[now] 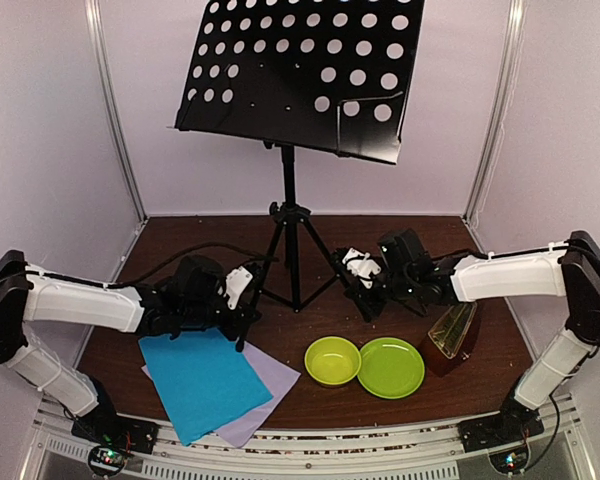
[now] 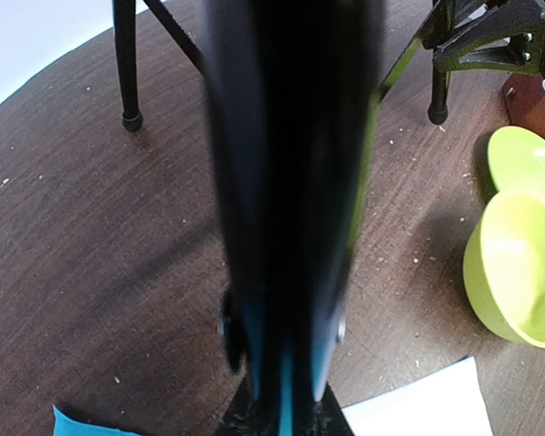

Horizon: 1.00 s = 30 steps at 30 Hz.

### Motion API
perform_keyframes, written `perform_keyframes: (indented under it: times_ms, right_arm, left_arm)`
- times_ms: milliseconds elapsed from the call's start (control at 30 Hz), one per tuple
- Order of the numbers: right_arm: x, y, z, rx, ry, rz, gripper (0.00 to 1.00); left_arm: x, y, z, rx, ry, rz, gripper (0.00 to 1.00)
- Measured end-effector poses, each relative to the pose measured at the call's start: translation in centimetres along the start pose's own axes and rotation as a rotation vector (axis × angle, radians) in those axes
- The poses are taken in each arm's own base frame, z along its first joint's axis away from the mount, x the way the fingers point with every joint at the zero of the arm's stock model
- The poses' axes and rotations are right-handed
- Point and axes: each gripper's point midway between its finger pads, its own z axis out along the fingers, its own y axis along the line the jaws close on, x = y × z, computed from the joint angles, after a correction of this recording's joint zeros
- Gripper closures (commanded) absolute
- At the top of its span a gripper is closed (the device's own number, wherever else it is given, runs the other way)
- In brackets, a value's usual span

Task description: Set up the instrument practice props

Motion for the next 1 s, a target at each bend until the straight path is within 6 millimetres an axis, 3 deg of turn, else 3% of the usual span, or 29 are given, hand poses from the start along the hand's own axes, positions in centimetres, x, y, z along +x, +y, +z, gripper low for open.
perform_keyframes:
  times_ms: [433,767,1000]
  right_arm:
    - [-1.1,0.5,-0.2,-0.015,-0.008,-0.034,1.00]
    - [-3.0,-1.2,3.0,0.010,0.023,-0.087,1.00]
    - [-4.2,-3.2,4.1,0.043,0.030,-0.114,1.00]
  left_arm:
    - [0.2,-0.5,-2.8,0.009,-0.055,-0.025,1.00]
    - [0.5,0.6,-3.1,-0.046,-0.072,-0.085,1.00]
    - [-0.3,-0.4,-2.3,-0.068,-0.100,-0.139,1.00]
